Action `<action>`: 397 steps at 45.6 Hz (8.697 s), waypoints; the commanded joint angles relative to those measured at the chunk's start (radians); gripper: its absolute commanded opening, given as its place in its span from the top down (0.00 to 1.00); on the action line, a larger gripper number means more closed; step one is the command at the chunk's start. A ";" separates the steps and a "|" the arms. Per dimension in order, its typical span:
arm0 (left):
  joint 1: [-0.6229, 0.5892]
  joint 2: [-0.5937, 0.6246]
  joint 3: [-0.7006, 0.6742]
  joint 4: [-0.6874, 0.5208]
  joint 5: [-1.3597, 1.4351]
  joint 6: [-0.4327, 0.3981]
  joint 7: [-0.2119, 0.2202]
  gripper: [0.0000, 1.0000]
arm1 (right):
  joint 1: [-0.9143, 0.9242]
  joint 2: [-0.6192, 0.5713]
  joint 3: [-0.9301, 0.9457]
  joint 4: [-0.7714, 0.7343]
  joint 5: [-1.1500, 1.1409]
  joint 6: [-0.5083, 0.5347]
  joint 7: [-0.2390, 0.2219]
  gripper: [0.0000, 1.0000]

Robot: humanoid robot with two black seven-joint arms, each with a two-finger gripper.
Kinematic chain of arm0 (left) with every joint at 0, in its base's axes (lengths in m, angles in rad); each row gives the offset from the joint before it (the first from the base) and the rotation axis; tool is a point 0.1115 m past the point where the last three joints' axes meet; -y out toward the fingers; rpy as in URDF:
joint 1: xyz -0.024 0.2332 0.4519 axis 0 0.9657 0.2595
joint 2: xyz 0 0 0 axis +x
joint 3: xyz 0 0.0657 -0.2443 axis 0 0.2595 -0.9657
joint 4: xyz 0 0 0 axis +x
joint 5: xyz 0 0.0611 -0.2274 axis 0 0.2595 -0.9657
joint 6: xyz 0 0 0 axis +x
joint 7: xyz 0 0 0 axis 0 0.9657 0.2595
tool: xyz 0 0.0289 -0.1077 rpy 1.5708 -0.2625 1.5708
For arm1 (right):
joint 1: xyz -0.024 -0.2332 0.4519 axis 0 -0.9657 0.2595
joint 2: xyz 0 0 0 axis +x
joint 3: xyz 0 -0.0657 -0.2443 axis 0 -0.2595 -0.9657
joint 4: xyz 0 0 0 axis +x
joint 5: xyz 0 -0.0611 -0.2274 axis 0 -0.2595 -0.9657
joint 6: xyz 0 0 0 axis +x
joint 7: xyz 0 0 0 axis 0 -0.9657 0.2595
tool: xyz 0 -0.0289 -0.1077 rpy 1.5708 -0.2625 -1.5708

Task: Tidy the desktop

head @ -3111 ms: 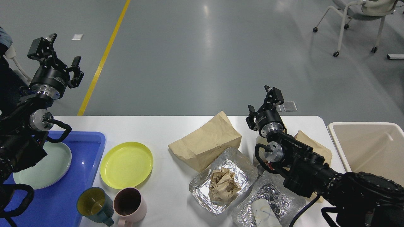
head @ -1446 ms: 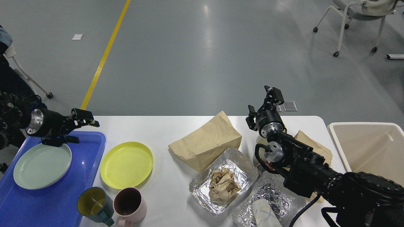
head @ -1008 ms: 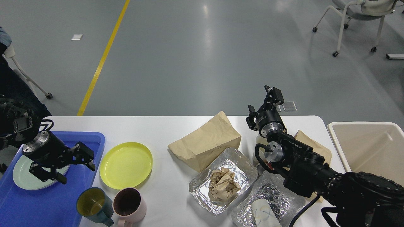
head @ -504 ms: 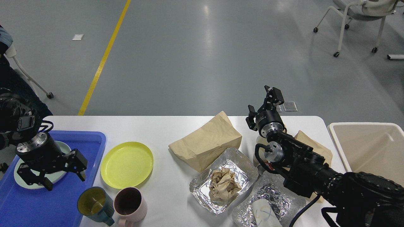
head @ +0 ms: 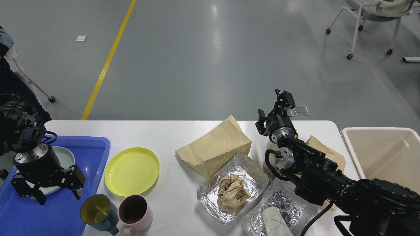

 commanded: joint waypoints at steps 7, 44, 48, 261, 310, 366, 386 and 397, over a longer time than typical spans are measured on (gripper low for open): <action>0.046 -0.057 -0.025 0.018 -0.002 0.000 0.002 0.04 | 0.000 0.000 0.000 0.000 0.000 0.000 0.000 0.00; 0.124 -0.122 -0.059 0.048 0.001 0.000 0.025 0.37 | 0.000 0.000 0.000 0.000 0.000 0.000 0.000 0.00; 0.125 -0.122 -0.060 0.048 0.001 0.000 0.025 0.47 | 0.000 0.000 0.001 0.000 0.000 0.000 0.000 0.00; 0.303 0.345 -0.048 0.416 0.031 0.000 0.044 0.31 | 0.000 0.000 0.000 0.000 0.000 0.000 0.000 0.00; -0.145 -0.157 0.012 -0.126 0.021 0.000 0.044 0.13 | 0.000 0.000 0.000 0.000 0.000 0.000 0.000 0.00; 0.009 -0.356 -0.028 -0.006 -0.052 0.046 0.041 0.13 | 0.000 0.000 0.000 0.000 0.000 0.000 0.000 0.00; 0.032 -0.355 -0.051 -0.005 -0.066 0.040 0.041 0.43 | 0.000 0.000 0.000 0.000 0.000 0.000 0.000 0.00; 0.038 -0.355 -0.052 -0.006 -0.066 0.014 0.039 0.66 | 0.000 0.000 0.000 0.000 0.000 0.000 0.000 0.00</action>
